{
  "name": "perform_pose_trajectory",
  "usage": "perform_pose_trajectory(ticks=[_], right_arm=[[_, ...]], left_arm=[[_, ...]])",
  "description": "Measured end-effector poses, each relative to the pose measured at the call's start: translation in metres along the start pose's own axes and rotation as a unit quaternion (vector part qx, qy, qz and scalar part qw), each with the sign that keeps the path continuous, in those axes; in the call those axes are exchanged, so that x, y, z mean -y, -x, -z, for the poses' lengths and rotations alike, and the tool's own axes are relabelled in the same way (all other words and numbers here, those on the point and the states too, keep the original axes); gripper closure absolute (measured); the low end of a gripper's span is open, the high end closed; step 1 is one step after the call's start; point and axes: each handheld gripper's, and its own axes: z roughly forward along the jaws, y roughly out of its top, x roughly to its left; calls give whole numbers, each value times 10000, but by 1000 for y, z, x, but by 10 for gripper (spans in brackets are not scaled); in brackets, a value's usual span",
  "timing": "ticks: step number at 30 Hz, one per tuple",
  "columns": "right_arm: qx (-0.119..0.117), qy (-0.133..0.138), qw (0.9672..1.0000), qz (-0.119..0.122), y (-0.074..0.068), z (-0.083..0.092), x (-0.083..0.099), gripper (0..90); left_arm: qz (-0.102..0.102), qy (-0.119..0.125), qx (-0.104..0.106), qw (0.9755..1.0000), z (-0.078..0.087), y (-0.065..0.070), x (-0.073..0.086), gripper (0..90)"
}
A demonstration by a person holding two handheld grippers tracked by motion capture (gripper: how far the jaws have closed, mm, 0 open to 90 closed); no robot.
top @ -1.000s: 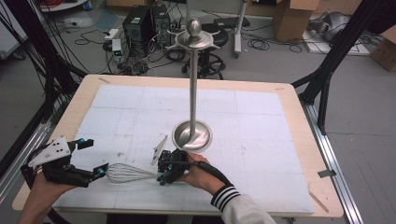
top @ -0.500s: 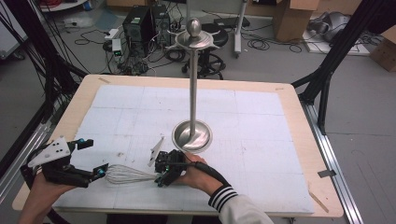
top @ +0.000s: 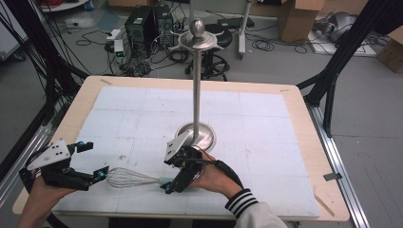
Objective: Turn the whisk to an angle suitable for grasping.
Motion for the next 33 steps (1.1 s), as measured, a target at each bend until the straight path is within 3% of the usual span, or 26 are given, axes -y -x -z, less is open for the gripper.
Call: perform_pose_trajectory(ticks=[4,7,16,20,26,33], right_arm=[[27,249,9997,-78,-3,15,5,100],[251,347,9989,-209,-7,25,12,1],[463,432,9977,-253,-14,61,41,1],[660,507,9961,-306,-15,83,54,1],[1066,762,9901,-504,-15,115,76,1],[1444,831,9835,-710,-14,139,98,1]], left_arm=[[-15,-8,-5,10000,0,0,0,17],[-4,-19,15,10000,-1,0,0,17],[-55,-43,53,10000,-5,2,-3,17],[-53,-72,85,9999,-7,2,-2,17],[-42,-59,106,9999,-7,1,-1,17],[14,-45,86,10000,-6,0,0,17]])
